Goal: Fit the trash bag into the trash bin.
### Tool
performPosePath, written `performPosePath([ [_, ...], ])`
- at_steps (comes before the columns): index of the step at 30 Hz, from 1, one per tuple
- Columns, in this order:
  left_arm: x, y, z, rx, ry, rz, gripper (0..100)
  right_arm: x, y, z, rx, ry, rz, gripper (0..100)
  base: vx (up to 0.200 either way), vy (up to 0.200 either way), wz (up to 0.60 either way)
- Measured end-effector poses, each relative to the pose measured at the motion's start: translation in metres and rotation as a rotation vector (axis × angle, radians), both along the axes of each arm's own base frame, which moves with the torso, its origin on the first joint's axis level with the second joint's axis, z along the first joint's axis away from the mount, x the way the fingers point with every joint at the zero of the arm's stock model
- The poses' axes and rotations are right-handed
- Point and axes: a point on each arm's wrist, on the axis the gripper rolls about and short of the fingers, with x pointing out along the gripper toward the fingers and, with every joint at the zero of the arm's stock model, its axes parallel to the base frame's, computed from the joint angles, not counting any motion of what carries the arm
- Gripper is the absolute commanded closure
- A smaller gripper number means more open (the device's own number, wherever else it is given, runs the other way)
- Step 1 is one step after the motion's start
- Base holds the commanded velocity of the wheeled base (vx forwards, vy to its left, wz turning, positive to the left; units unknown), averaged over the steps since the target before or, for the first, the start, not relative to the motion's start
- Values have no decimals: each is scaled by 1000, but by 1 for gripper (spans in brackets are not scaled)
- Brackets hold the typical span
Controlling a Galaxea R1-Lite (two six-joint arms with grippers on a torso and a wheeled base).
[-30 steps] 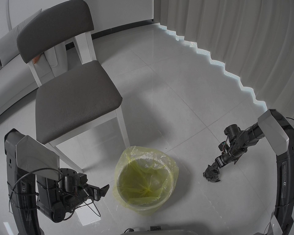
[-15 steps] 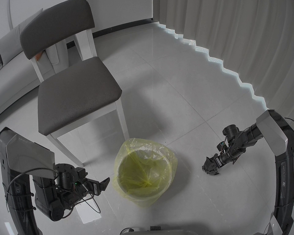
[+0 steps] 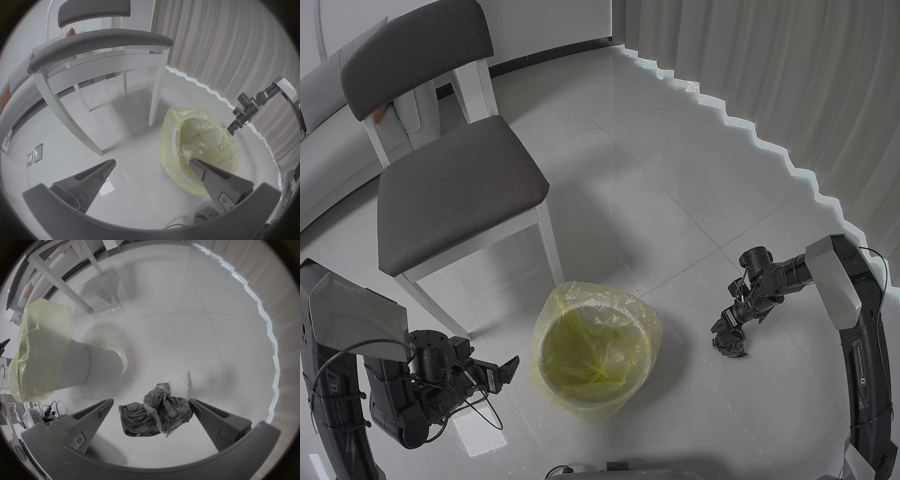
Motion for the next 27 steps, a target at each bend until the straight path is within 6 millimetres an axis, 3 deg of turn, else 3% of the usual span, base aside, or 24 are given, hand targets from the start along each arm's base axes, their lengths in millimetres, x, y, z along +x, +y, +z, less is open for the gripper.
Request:
performPosePath([
  [9,0,2,-3,1,12,6,0,7,3,-7,-38,64,-6,0,0,0,0],
  [17,0,2,-8,5,31,9,0,10,-5,-17,-71,84,-33,0,0,0,0],
  [18,0,2,-8,6,32,9,0,10,-6,-18,-71,86,-36,100,0,0,0],
  [27,1,2,-10,6,34,10,0,11,-11,-29,-83,116,-30,100,0,0,0],
])
